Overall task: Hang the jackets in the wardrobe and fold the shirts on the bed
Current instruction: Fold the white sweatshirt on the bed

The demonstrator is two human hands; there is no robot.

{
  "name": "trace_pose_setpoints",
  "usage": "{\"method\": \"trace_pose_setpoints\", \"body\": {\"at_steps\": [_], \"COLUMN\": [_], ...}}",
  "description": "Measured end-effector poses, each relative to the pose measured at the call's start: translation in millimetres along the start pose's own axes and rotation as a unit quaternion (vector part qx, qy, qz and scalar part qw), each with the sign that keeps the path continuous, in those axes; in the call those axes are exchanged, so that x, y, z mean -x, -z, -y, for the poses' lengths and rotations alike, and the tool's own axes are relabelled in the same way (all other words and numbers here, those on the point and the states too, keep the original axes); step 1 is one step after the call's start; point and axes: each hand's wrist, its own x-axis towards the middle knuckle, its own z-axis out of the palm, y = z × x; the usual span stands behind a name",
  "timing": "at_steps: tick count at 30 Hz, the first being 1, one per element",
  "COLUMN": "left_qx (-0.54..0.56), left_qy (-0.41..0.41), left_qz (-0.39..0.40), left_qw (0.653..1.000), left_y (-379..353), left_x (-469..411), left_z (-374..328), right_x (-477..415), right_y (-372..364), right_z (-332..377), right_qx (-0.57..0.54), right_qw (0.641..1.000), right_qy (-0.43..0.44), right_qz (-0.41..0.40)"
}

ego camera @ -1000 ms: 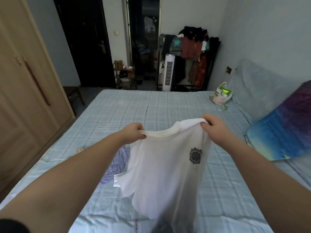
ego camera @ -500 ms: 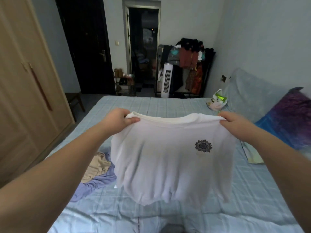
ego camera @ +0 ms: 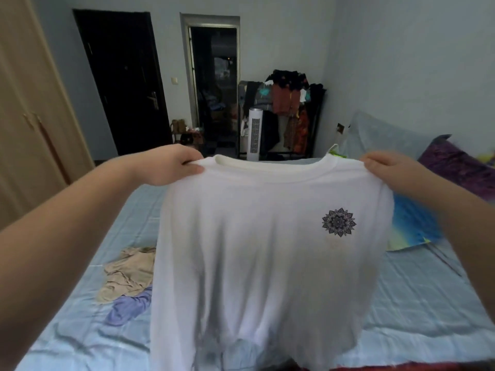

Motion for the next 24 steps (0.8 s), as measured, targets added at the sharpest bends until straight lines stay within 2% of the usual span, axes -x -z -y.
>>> {"method": "trace_pose_setpoints", "body": {"at_steps": [5,8,10,13,17,20,24], "left_qx": [0.062,0.132,0.168,0.169,0.149,0.144,0.128], "left_qy": [0.056,0.104,0.121,0.128,0.083,0.082,0.106], "left_qz": [-0.098,-0.103,-0.098,-0.083,-0.062,-0.064,-0.078], "left_qw": [0.992,0.98,0.973,0.974,0.983,0.984,0.983], "left_y": [-41,-68,-83,-99,-117,-133,-162], "left_x": [-12,-20,-25,-34,-55,-80,-122], "left_z": [11,15,18,22,27,33,46], "right_x": [12,13,13,12,-10,-27,-59], "right_y": [-8,-17,-24,-34,-54,-74,-113], "right_z": [-3,-12,-20,-34,-67,-85,-115], "right_qx": [0.049,0.024,-0.034,-0.077,0.126,0.152,0.09], "right_qw": [0.997,0.997,0.996,0.991,0.974,0.971,0.986], "right_qy": [0.022,0.026,0.012,-0.02,-0.054,-0.08,-0.116], "right_qz": [0.046,0.07,0.079,0.109,0.181,0.164,0.083]}}
